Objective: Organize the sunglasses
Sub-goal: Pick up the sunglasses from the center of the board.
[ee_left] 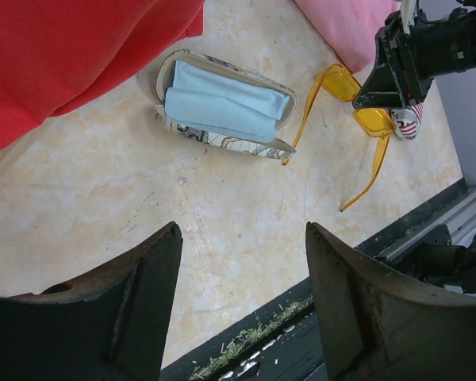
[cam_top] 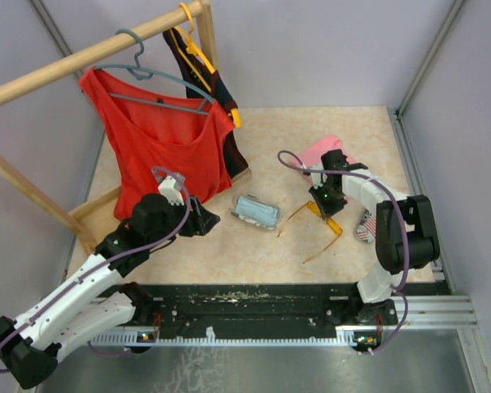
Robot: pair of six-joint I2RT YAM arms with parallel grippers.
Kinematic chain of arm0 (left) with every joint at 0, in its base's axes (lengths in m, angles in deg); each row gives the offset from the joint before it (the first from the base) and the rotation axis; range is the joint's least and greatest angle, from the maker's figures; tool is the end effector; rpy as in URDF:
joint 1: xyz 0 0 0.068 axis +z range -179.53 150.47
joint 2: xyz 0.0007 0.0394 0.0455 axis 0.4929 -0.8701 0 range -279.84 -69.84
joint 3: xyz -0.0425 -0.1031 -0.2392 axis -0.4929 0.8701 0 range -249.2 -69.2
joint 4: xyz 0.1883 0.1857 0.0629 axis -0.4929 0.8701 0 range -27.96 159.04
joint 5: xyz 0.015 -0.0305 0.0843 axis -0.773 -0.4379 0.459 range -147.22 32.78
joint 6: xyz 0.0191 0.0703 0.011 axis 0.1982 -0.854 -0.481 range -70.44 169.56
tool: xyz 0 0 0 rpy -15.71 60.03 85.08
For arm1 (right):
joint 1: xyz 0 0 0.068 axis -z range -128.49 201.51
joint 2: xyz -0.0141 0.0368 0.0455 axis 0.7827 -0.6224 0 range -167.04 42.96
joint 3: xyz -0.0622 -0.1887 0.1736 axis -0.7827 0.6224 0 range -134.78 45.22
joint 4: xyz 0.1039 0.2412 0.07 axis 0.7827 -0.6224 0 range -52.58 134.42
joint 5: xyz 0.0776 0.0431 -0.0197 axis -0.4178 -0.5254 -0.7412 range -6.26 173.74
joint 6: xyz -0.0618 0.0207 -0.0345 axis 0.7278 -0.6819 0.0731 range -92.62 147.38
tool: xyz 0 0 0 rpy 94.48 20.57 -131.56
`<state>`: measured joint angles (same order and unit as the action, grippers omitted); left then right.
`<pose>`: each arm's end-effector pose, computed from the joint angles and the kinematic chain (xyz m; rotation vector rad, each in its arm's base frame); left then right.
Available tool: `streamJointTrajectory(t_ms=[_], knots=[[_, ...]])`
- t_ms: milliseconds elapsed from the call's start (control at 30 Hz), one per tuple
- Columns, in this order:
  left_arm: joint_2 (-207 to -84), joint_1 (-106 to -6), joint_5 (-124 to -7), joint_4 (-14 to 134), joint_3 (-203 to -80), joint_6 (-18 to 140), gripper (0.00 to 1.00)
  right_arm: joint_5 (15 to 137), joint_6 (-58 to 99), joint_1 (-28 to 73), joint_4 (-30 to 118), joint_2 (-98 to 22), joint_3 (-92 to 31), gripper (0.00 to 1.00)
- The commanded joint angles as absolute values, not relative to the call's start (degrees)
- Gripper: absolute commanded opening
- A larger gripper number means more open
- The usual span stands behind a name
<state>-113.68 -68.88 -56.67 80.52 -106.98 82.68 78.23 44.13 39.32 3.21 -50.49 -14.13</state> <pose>0.1709 -0.1393 0.2663 0.1071 2.0882 -0.7862 0.3069 0.0725 0.1429 -0.7368 2.7834 0.1238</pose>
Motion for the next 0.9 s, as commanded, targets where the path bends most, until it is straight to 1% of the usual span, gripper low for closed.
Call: streamJointTrajectory(t_ms=[0, 300, 533, 733, 867], knots=[[-112.7, -68.6, -56.2, 80.7, -108.3, 81.7, 0.7, 77.7, 44.4, 39.6, 3.4, -51.1, -16.3, 0.17], [-112.8, -68.6, -56.1, 80.7, -108.6, 81.6, 0.7, 77.4, 44.3, 39.7, 2.7, -50.2, -17.7, 0.09], [-112.5, -68.6, -56.0, 80.9, -109.3, 81.5, 0.7, 79.0, 44.1, 39.6, -0.2, -45.4, -19.4, 0.0], [-112.2, -68.6, -55.8, 81.1, -110.1, 81.3, 0.7, 83.8, 44.2, 39.7, -6.8, -42.2, -22.7, 0.0], [-112.2, -68.6, -55.8, 81.8, -111.2, 80.8, 0.7, 89.7, 42.8, 39.7, -12.5, -41.1, -25.7, 0.0]])
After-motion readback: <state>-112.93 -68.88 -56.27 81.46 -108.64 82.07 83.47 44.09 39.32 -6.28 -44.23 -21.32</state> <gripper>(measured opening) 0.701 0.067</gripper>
